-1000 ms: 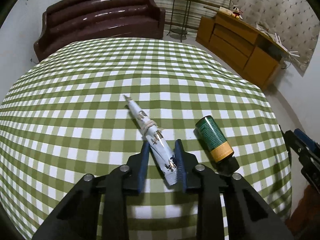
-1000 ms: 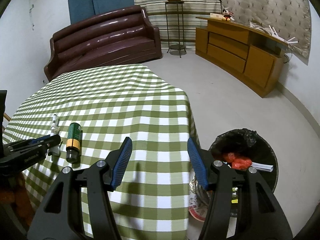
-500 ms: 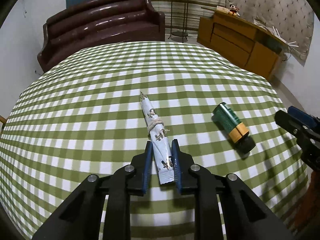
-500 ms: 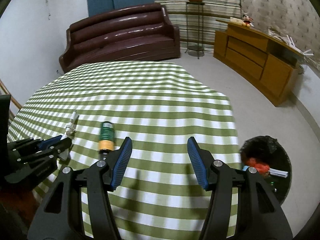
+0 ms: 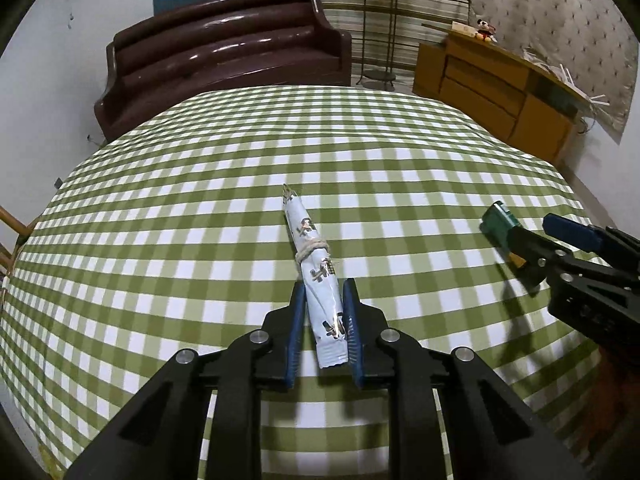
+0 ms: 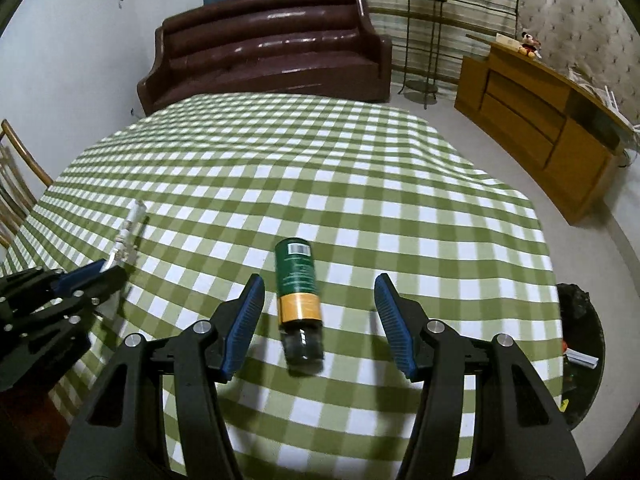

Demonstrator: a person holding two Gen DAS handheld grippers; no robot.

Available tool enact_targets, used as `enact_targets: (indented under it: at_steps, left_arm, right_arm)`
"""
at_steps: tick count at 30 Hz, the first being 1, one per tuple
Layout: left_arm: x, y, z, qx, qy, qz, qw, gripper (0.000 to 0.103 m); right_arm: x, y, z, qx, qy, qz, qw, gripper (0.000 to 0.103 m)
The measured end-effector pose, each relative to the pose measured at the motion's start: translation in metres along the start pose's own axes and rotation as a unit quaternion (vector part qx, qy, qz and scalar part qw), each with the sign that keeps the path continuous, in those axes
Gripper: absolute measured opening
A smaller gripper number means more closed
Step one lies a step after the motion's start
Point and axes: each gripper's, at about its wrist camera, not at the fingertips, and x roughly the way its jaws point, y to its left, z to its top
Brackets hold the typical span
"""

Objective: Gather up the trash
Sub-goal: 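Grasp the white paper tube with the left gripper while the right gripper grasps the green bottle, then carry the white paper tube and green bottle over the bin with both grippers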

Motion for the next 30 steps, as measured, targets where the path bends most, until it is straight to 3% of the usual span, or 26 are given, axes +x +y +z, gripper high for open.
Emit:
enact_targets:
  at_steps: [7, 17, 30]
  left_arm:
    - [0.002, 0.004, -0.004, -0.006, -0.001, 0.005, 1.0000, 0.020]
    - [0.001, -0.003, -0.005, -0.006, -0.003, 0.005, 1.0000, 0.019]
    - [-0.011, -0.059, 0.004, 0.024, -0.022, -0.027, 0.9991, 0.019]
  right_arm:
    - [0.010, 0.008, -0.003, -0.015, 0.019, -0.006, 1.000, 0.023]
    - [-0.003, 0.000, -0.010, -0.005, 0.005, -0.009, 1.000, 0.023]
    - [-0.047, -0.052, -0.027, 0.036, -0.028, -0.031, 0.998, 0.023]
